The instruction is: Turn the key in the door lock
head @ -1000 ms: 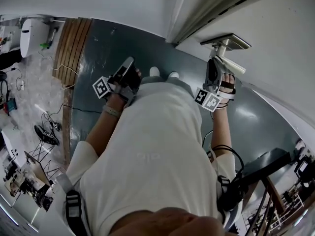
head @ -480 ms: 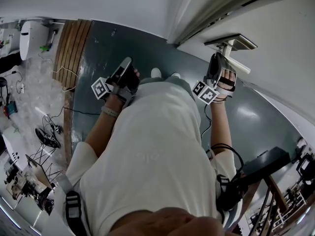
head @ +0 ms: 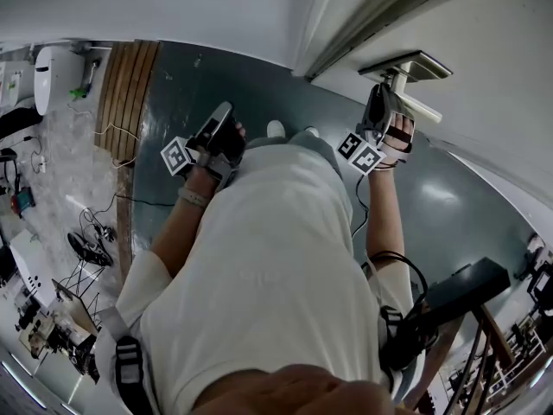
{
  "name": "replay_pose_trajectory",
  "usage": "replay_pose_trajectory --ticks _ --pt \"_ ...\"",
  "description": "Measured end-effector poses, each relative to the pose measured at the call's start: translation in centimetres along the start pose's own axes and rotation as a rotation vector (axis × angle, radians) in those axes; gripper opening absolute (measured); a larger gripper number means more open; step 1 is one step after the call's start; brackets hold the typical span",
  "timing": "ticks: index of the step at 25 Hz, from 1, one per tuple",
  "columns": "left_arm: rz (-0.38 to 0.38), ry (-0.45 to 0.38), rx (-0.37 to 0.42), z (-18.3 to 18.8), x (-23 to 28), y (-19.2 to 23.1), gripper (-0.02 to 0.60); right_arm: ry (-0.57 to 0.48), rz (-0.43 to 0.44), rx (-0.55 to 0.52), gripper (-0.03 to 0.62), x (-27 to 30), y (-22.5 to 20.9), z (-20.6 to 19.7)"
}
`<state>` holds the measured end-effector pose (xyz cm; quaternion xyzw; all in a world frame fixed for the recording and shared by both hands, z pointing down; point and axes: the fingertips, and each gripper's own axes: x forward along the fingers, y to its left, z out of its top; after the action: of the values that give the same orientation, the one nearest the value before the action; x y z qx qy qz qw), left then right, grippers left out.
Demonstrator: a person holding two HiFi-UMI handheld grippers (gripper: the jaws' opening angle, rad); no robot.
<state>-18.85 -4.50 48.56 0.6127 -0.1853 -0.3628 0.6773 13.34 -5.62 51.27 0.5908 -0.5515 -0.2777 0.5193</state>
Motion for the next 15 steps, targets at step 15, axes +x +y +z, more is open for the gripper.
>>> replay_pose_trajectory --ticks 15 --pt "0.002 0.001 0.001 0.0 0.4 0.0 0.008 0.009 0.132 0.94 0.057 0.2 -1.5 -0.6"
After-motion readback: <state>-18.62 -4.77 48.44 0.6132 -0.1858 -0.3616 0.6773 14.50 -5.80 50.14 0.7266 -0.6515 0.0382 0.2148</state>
